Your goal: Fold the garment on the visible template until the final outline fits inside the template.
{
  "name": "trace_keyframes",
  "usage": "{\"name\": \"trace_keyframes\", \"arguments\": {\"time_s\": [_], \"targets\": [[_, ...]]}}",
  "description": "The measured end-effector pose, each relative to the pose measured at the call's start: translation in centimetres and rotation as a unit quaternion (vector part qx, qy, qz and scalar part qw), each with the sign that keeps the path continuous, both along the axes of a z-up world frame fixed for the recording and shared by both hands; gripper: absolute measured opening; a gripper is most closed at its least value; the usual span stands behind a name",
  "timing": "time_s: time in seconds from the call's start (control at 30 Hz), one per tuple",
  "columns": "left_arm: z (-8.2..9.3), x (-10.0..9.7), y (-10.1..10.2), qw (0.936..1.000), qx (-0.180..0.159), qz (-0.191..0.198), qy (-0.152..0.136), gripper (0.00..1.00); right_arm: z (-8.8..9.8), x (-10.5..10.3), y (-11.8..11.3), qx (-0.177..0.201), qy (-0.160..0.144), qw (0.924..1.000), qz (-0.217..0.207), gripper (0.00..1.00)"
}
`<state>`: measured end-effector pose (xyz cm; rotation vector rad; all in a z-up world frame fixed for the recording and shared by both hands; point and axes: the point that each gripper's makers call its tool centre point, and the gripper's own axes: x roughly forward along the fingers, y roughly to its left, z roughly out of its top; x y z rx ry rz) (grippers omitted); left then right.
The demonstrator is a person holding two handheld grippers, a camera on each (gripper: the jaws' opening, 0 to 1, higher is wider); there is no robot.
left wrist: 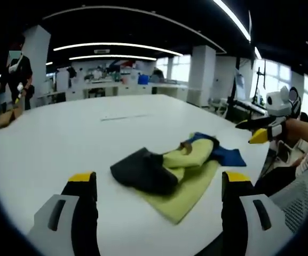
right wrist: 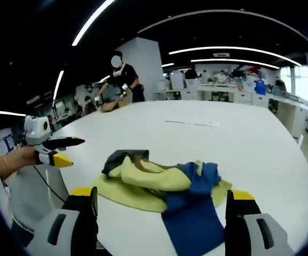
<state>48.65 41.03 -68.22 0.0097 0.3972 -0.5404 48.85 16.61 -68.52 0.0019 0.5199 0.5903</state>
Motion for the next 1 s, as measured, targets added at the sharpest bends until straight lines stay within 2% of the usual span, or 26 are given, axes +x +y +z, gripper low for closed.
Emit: {"name": "trace_keyframes", "arguments": {"time_s": [0.43, 0.8, 1.0], "targets": [[-0.06, 0.00, 0.10, 1.0000, 0.000, 0.002, 0.000, 0.94, -0.74, -0.23, 0.02, -0.027, 0.003, 0.9996, 0.010, 0.99], [0.00, 0.05, 0.27, 1.0000, -0.004, 0.002, -0.001, 0.90, -0.56, -0.26, -0.01, -0.022, 0.000, 0.9997, 0.011, 0.99], [0.34, 0.30, 0.31, 1.0000, 0.000, -0.005, -0.008, 0.85, -0.23, 0.06, 0.05, -0.002, 0.000, 1.0000, 0.006, 0.99]]}}
